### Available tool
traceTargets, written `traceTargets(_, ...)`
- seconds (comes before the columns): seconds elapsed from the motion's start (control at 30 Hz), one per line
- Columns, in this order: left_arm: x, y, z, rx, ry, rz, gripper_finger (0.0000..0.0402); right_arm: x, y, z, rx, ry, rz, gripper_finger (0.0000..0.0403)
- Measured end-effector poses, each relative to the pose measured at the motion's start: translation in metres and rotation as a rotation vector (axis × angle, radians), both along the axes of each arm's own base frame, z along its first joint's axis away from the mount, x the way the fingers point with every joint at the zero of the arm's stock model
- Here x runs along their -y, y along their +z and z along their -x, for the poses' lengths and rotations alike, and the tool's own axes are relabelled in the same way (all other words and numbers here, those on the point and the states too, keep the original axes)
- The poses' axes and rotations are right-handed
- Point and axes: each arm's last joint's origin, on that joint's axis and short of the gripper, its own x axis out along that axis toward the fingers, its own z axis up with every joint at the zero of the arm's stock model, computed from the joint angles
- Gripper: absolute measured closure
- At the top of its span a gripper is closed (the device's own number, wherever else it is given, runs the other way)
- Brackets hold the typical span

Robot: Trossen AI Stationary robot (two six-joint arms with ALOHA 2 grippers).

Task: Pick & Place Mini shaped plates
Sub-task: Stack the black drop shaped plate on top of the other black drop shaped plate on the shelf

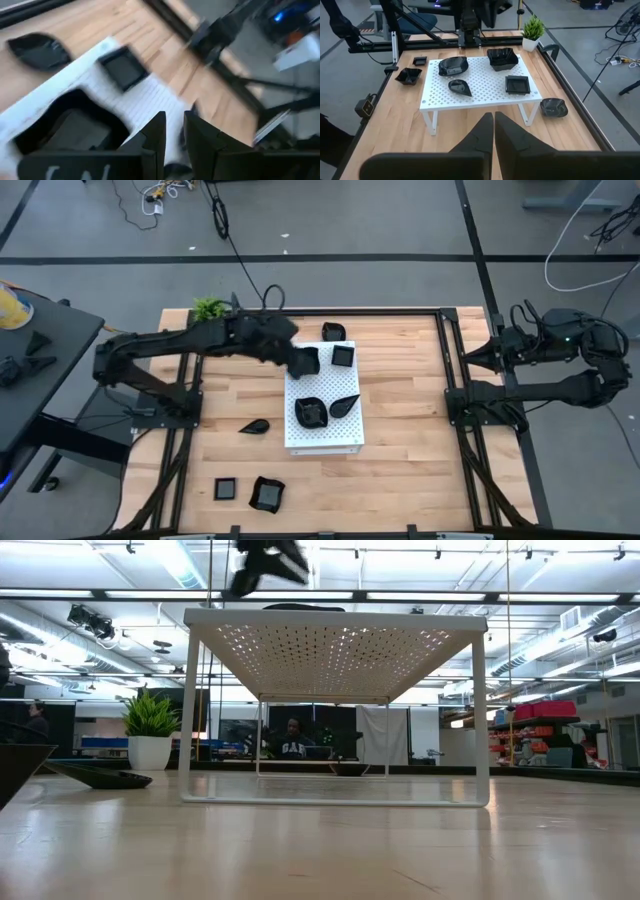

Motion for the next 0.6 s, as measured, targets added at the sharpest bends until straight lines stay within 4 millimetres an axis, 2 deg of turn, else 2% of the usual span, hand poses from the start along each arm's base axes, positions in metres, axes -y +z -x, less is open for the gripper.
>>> traceTargets(0.23, 0.018, -0.017, 0.051, -0.227, -0.08, -0.028, 0.0328, 0.0, 0.0, 0.0, -0.001, 0.0, 0.0, 0.0381)
traceTargets(0.43, 0.032, -0.041, 0.076, -0.378, -0.136, 0.013, 0.0328, 0.0, 0.0, 0.0, -0.001, 0.0, 0.0, 0.0381)
traceTargets(0.6, 0.04, -0.07, 0.084, -0.478, -0.188, 0.043, 0.0328, 0.0, 0.0, 0.0, 0.0, 0.0, 0.0, 0.0381)
